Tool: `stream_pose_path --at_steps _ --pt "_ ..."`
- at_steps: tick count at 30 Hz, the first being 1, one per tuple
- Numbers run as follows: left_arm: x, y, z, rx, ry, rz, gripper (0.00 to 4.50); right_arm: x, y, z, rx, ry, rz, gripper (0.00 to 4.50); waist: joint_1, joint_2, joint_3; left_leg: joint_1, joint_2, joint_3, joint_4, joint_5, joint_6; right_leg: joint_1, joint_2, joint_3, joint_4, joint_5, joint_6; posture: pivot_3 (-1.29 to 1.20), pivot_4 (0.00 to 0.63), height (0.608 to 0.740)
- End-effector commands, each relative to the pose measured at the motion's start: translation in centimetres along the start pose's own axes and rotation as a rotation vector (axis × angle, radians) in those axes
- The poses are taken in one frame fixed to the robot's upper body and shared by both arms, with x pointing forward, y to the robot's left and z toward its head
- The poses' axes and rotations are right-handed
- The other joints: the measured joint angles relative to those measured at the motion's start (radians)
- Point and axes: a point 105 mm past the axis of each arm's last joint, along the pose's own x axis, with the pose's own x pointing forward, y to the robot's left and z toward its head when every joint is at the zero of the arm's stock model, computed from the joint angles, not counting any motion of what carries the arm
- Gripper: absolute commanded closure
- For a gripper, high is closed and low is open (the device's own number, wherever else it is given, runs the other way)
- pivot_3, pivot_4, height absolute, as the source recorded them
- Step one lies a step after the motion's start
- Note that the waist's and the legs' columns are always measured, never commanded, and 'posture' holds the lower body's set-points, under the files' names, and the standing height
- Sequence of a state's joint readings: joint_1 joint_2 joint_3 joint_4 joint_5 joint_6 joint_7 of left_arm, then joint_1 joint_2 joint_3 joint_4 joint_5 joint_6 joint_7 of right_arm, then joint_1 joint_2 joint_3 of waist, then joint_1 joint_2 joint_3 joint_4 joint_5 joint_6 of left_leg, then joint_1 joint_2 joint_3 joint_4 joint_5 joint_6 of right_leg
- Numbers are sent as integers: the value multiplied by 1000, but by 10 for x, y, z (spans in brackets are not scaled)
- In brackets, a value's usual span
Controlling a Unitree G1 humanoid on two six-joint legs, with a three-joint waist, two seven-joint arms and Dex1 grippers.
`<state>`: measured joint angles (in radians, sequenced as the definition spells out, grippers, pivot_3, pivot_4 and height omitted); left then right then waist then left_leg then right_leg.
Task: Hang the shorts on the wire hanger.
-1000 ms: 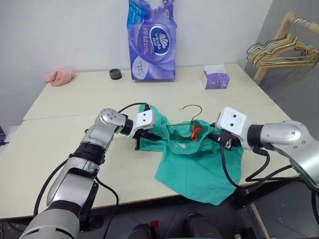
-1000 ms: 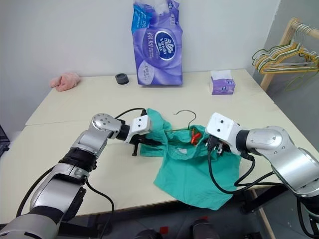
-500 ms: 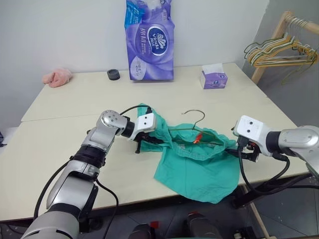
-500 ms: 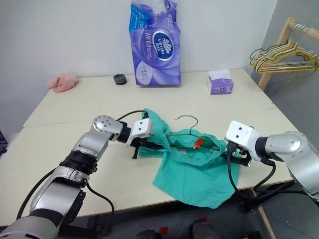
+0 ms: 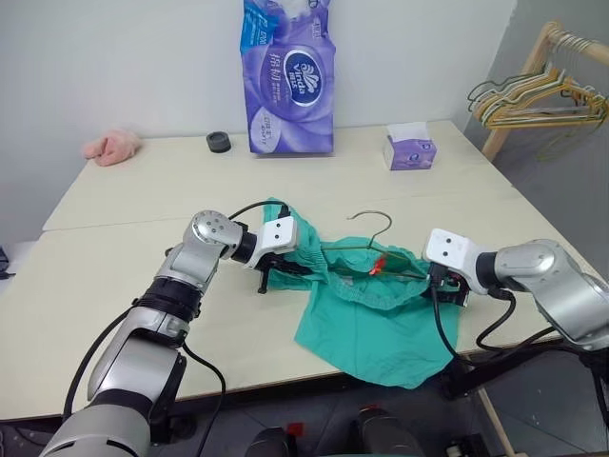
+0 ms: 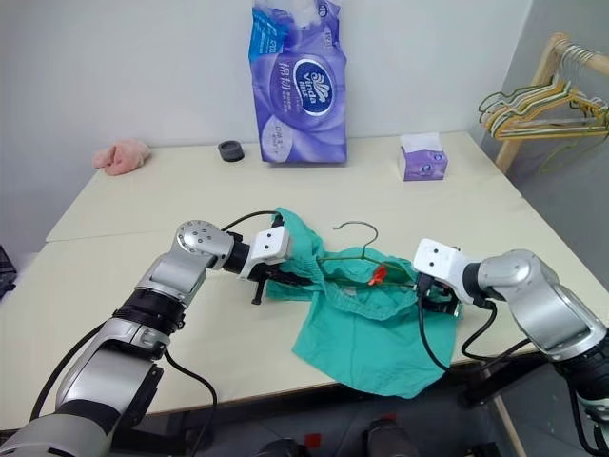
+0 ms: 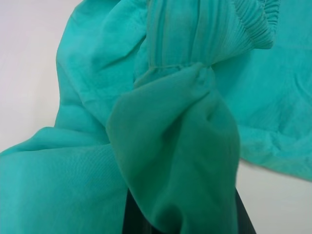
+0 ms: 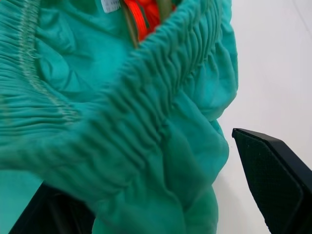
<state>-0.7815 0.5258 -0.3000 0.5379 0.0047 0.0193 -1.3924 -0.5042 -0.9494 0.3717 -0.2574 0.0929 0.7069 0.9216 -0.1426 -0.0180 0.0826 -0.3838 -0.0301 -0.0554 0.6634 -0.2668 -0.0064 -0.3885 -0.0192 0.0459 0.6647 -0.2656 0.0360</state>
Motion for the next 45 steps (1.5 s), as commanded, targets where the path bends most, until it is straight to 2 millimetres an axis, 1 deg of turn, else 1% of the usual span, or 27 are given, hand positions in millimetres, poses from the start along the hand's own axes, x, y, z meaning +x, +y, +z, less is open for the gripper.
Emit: stream_pose_path --at_steps 1,3,7,10,12,13,18,20,21,23,26,27,30,33,36,40,43,44,45 --pt "-5 2 12 40 -27 7 4500 0 -8 7 -20 -16 3 698 0 0 0 0 0 0 0 0 0 0 0 0 0 0 0 -193 51 740" --pt "-6 1 13 39 -32 5 4500 4 -9 8 -18 -12 23 1205 0 0 0 0 0 0 0 0 0 0 0 0 0 0 0 -190 51 740" --pt "-6 0 13 32 -42 4 4500 9 -7 6 -13 -1 57 2535 0 0 0 0 0 -1 0 0 0 0 0 0 1 0 0 -185 52 740" --pt "-7 -1 14 32 -46 7 4500 11 -4 7 -12 -5 76 3626 0 0 0 0 0 -1 0 0 0 0 0 0 1 0 0 -182 52 740" --pt "-7 -1 14 32 -50 8 4500 11 -4 8 -11 -10 79 4282 1 0 0 0 0 -1 0 0 0 0 0 0 1 0 0 -182 52 740" --pt "-7 0 15 37 -55 17 4500 11 -4 10 -12 -14 79 4487 1 0 0 0 0 -1 0 0 0 0 0 0 1 0 0 -182 52 740" --pt "-7 5 19 7 -95 54 4500 7 -3 15 -23 -31 75 4487 1 0 0 0 0 -1 0 0 0 0 0 0 1 0 0 -184 53 740" --pt "-8 5 21 -16 -106 37 3924 5 -3 17 -29 -39 71 4500 1 0 0 0 0 -1 0 0 0 0 0 0 1 0 0 -186 52 740" --pt "-9 4 21 -21 -109 32 3742 4 -3 18 -35 -43 66 4500 1 1 0 0 0 -1 0 0 0 0 0 -1 1 0 0 -187 51 740" --pt "-11 7 21 -30 -115 42 3189 2 -3 20 -44 -47 59 4500 1 1 0 0 0 -1 0 0 0 0 0 0 1 0 0 -188 50 740" --pt "-16 15 20 -54 -122 83 2340 -1 -3 19 -54 -45 56 4500 1 1 0 0 0 -1 0 0 0 0 0 -1 1 0 0 -190 48 740" --pt "-22 19 18 -73 -120 104 2085 -3 -2 19 -56 -44 56 4500 1 1 0 0 0 -1 0 0 0 0 0 -1 1 0 0 -191 48 740" --pt "-38 30 15 -147 -143 139 2085 -7 -1 18 -58 -43 55 4500 1 1 0 0 0 -1 0 0 0 0 0 -1 1 0 0 -192 46 740" --pt "-48 36 13 -192 -151 165 2085 -10 -1 17 -57 -44 50 4500 0 1 -1 0 0 -1 0 0 0 0 0 -1 1 0 0 -192 46 740" --pt "-54 37 7 -215 -135 167 2085 -12 -2 17 -53 -46 45 4500 -1 1 -1 0 0 -1 0 0 0 0 0 -2 1 0 0 -191 42 740" --pt "-55 32 -4 -216 -92 133 2085 -15 -1 18 -50 -51 43 4500 -1 1 -1 0 0 -1 0 0 0 0 0 -1 1 0 0 -194 42 740" --pt "-50 32 -9 -216 -80 146 2085 -16 1 18 -46 -53 44 4500 0 1 -1 0 0 -1 0 0 0 0 -1 -1 1 0 0 -196 43 740" --pt "-47 33 -11 -219 -79 154 2459 -17 2 19 -45 -55 47 4500 0 1 -1 0 0 -1 1 0 0 0 -1 -1 1 0 0 -196 43 740" --pt "-45 34 -12 -219 -79 159 2620 -17 3 19 -44 -57 49 4500 2 1 -1 0 0 -1 1 0 0 0 -1 -1 1 0 0 -200 44 740"
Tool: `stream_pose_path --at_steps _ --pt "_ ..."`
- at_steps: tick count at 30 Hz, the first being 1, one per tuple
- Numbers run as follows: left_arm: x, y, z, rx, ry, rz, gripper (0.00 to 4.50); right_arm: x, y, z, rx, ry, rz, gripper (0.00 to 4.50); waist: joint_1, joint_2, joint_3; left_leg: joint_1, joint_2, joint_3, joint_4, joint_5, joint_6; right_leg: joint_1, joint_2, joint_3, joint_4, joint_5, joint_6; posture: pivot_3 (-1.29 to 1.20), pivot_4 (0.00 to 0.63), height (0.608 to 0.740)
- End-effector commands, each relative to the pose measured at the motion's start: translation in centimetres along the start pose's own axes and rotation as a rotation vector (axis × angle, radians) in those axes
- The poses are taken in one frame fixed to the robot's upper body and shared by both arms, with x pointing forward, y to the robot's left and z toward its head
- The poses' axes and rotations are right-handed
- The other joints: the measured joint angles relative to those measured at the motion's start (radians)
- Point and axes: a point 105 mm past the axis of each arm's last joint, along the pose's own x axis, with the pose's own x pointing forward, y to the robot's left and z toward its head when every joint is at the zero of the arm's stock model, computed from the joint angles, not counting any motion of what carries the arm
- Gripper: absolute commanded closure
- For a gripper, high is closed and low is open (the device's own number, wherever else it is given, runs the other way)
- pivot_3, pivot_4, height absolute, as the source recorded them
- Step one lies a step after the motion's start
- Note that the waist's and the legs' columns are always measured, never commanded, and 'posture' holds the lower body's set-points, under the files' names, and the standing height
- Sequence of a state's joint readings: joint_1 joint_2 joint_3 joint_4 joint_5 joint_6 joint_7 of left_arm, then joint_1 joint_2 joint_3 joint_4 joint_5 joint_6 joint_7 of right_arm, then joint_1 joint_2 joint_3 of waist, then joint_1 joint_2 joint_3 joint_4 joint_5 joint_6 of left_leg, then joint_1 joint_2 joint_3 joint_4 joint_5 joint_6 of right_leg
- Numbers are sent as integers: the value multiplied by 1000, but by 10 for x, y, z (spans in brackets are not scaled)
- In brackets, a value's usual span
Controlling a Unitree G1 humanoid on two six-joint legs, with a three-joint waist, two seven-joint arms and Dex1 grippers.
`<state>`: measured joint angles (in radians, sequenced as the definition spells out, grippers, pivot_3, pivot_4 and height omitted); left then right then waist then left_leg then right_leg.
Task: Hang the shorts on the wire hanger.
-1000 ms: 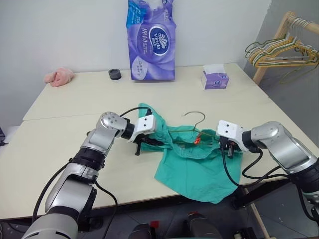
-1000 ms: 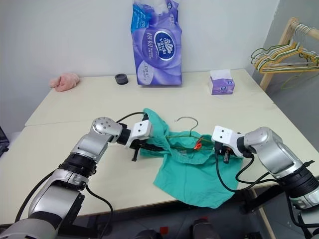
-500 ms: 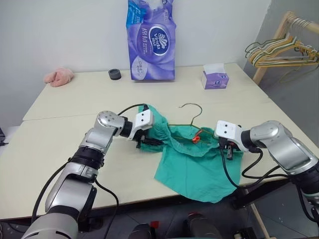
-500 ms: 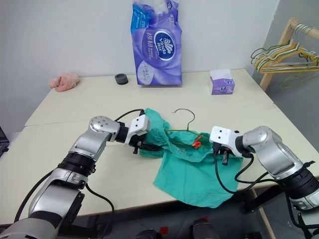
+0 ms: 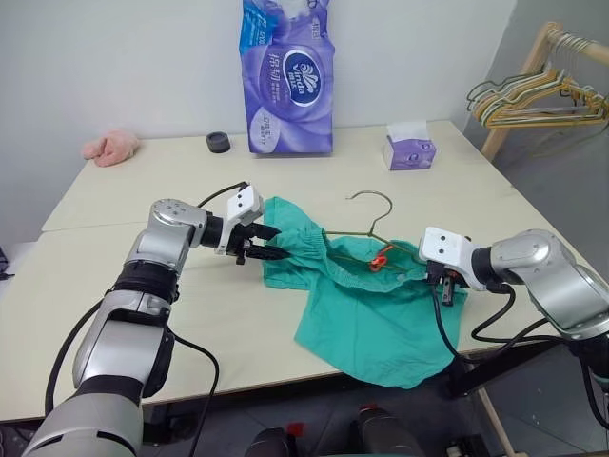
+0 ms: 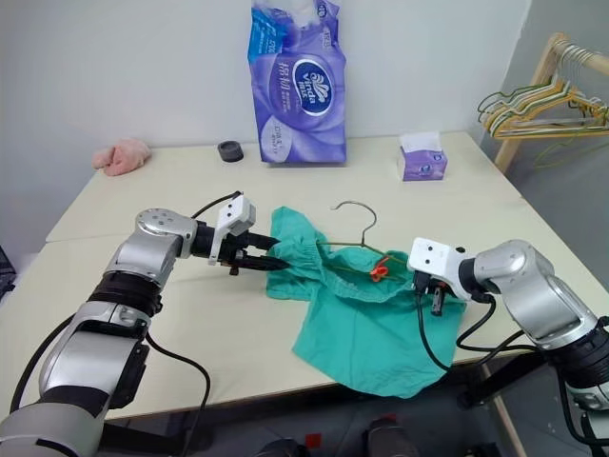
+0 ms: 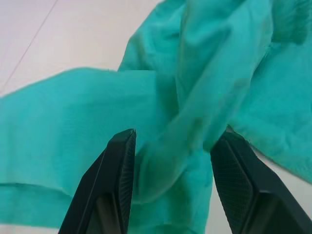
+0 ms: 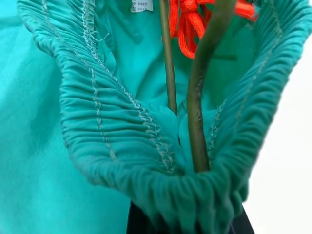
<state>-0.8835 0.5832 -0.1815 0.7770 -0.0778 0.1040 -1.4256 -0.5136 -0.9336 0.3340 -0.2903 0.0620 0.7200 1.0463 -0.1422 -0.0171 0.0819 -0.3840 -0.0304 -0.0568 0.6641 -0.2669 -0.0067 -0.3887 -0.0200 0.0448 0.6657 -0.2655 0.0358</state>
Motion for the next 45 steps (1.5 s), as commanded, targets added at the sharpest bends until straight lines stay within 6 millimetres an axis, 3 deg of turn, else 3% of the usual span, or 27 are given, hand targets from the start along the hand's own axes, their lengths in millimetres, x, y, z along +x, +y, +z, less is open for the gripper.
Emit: stream_pose_path --at_steps 1,6,7,24,32,37,45 --pt "5 6 6 37 -7 33 2917 -11 -1 9 -16 -35 -22 4500 2 0 0 0 0 0 0 0 0 0 0 0 0 0 0 -200 44 740" --pt "10 14 8 60 -21 88 4408 -13 4 9 -6 -34 -14 4500 1 0 0 -1 -1 0 1 0 0 0 0 0 0 0 0 -203 45 740" --pt "9 17 8 60 -26 107 4465 -14 5 9 -3 -34 -13 4500 1 0 0 0 -1 0 1 0 0 0 0 0 0 0 0 -210 49 740" --pt "-4 41 13 -11 -97 279 4465 -25 10 -6 57 4 -27 4500 -1 0 0 -1 -1 0 0 0 0 0 0 0 0 0 0 -215 55 740" --pt "1 34 7 -4 -73 235 4465 -25 12 -2 65 -18 -31 4500 -1 0 0 -1 -1 0 0 0 0 0 0 0 0 0 0 -215 55 740" --pt "3 24 -8 13 -9 176 4465 -28 9 4 75 -47 -44 4500 -1 0 0 0 -1 0 0 0 0 0 0 0 0 0 0 -208 56 740" --pt "-4 38 -10 24 -4 303 4465 -34 11 2 80 -39 -41 4500 2 0 0 -1 -1 0 0 0 0 0 -1 0 0 0 0 -204 58 740"
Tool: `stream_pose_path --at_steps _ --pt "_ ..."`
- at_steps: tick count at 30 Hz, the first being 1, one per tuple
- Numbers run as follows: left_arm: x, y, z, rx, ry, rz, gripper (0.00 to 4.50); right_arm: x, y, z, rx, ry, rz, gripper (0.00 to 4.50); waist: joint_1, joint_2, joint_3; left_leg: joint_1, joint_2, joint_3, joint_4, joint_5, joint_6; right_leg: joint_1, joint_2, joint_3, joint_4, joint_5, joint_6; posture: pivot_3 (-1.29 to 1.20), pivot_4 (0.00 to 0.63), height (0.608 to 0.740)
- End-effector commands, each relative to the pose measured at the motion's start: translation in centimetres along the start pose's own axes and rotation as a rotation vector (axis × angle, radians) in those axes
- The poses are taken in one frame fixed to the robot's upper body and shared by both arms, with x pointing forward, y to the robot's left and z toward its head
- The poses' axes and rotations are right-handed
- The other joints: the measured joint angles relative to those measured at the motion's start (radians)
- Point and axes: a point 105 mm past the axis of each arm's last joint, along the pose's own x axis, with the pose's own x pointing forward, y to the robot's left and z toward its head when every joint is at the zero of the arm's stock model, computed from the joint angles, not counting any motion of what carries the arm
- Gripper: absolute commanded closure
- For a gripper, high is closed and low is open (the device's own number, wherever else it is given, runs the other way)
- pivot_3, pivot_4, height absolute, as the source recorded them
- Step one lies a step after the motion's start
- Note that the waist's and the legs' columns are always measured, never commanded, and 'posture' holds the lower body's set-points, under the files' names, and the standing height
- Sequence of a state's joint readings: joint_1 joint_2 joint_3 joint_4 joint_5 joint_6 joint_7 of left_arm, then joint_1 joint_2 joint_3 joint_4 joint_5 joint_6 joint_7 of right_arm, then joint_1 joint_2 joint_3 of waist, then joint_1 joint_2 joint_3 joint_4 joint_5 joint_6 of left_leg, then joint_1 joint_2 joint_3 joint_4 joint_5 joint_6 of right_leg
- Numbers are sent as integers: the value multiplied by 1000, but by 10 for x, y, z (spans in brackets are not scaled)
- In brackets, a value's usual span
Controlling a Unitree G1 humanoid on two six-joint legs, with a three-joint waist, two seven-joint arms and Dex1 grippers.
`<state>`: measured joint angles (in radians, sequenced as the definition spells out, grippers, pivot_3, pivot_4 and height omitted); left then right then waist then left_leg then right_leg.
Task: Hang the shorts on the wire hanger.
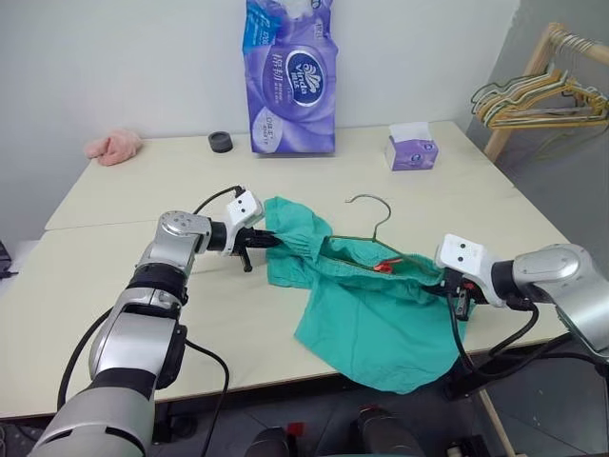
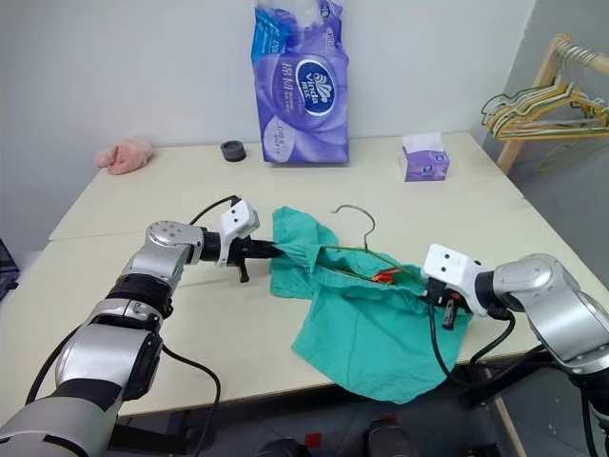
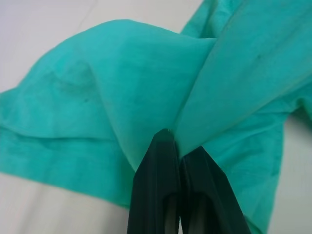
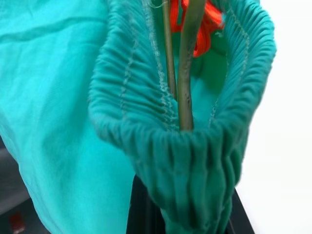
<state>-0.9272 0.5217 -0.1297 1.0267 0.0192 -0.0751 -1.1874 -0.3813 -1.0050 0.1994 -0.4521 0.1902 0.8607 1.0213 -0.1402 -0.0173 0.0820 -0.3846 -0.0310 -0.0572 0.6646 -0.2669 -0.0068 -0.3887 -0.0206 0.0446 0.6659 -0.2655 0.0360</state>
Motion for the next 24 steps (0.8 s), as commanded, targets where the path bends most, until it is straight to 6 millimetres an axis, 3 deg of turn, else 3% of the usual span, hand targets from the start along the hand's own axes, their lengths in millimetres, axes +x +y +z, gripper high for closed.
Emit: stream_pose_path --at_steps 1,15,18,24 --pt "-7 12 13 36 -28 60 4465 -12 -6 10 -35 -30 -45 4500 0 0 0 0 0 0 0 0 0 0 0 0 0 0 0 -204 58 740" --pt "3 0 19 6 -92 -1 4465 -7 -2 16 -38 -55 -33 4500 1 0 0 0 0 0 0 0 0 0 0 0 0 0 0 -203 58 740" --pt "3 -4 20 -3 -104 -29 3874 -7 -2 17 -38 -56 -33 4500 0 0 0 0 0 0 0 0 0 0 0 0 0 0 0 -204 58 740" --pt "3 -1 13 24 -79 15 2080 -8 -1 17 -36 -57 -25 4500 0 0 0 0 0 0 0 0 0 0 0 0 0 0 0 -201 56 740"
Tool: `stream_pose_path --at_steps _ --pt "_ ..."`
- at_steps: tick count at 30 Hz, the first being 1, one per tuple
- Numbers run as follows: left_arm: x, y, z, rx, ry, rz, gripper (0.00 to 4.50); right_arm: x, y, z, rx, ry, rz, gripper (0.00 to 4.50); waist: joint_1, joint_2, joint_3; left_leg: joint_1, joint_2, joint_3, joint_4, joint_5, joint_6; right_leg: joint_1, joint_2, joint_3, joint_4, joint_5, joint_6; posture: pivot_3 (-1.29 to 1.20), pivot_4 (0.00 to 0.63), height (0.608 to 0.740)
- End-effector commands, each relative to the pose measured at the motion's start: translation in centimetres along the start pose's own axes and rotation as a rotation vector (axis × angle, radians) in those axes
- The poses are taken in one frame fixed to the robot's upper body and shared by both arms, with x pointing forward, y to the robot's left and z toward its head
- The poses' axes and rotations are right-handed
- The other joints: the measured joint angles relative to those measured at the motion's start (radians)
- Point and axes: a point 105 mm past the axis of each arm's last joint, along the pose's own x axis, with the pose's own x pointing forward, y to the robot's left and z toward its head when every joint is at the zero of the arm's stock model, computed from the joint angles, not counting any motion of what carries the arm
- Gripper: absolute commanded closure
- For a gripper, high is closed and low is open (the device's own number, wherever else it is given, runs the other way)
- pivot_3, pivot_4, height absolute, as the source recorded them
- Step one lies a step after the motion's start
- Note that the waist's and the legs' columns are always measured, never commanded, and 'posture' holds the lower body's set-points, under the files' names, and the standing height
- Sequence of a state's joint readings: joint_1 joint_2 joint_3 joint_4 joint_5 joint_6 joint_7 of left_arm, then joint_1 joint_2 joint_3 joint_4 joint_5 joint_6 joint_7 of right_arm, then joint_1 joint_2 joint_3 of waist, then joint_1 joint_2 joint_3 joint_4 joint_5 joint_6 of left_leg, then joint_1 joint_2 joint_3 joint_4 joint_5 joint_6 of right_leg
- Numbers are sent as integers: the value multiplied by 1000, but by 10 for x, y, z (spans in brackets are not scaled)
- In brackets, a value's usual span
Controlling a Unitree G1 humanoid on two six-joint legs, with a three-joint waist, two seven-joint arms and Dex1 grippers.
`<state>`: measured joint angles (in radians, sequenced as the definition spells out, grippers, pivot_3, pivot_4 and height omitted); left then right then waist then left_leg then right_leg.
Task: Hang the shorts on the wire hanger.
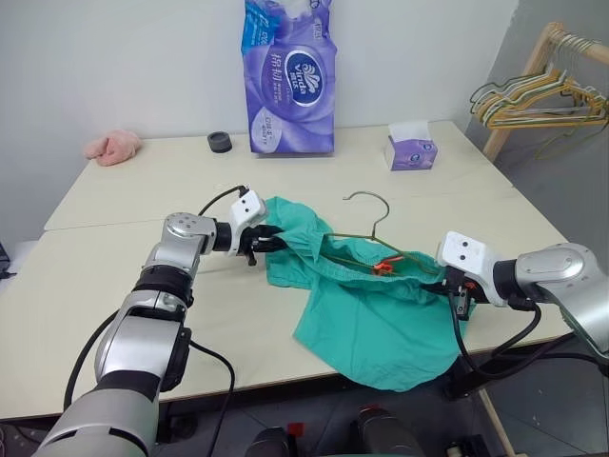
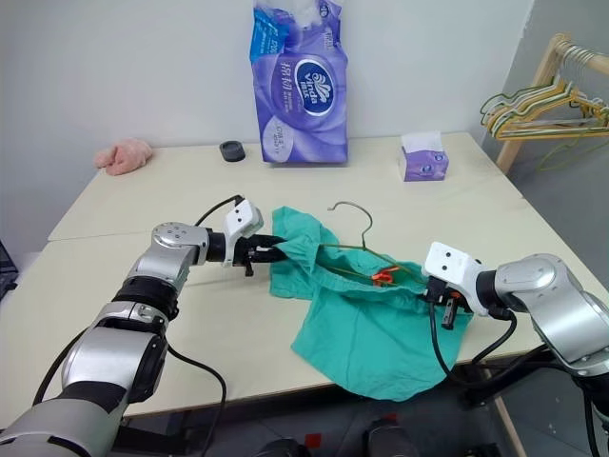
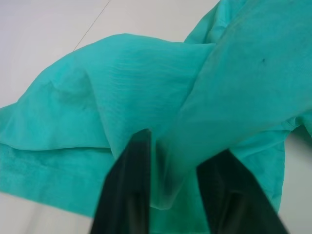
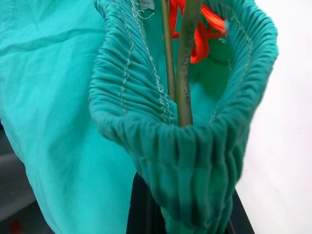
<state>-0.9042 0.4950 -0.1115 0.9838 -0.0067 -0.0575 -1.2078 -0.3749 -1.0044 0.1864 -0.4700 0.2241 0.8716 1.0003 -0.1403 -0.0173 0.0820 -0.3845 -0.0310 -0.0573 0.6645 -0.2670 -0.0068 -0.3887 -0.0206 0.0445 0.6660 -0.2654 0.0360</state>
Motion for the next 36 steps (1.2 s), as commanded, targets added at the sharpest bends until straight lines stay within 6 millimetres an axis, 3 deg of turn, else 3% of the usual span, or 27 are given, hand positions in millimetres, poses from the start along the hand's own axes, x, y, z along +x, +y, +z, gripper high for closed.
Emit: stream_pose_path --at_steps 1,7,15,22,29,32,36 --pt "-4 8 7 39 -26 64 1759 -7 -3 14 -46 -34 -24 4500 0 0 0 0 0 0 0 0 0 0 0 0 0 0 0 -201 56 740" --pt "-7 14 10 -8 -64 97 47 -8 -2 12 -47 -25 -16 4500 0 0 0 0 0 0 0 0 0 0 0 0 0 0 0 -201 56 740" --pt "-19 16 25 7 -106 66 47 -18 -2 2 18 -13 -34 4500 1 0 0 0 0 0 0 0 0 0 0 0 0 0 0 -207 51 740" --pt "-20 0 72 89 -227 -38 47 -41 15 -9 447 -103 7 4500 1 -1 0 -1 0 -1 0 0 0 0 0 0 0 0 0 -242 69 740" --pt "5 -55 117 68 -342 -261 47 -60 8 -21 746 -184 -100 4500 -1 0 1 0 0 0 0 0 0 1 0 1 0 0 0 -285 99 740" --pt "12 -73 127 77 -354 -317 47 -69 3 -29 804 -224 -173 4500 -5 1 4 -1 0 0 0 0 0 1 0 1 0 0 0 -305 113 740" --pt "33 -96 151 91 -376 -349 47 -93 -9 -42 897 -299 -344 4500 -13 5 14 0 0 1 0 0 0 2 1 2 -1 0 0 -367 140 740"
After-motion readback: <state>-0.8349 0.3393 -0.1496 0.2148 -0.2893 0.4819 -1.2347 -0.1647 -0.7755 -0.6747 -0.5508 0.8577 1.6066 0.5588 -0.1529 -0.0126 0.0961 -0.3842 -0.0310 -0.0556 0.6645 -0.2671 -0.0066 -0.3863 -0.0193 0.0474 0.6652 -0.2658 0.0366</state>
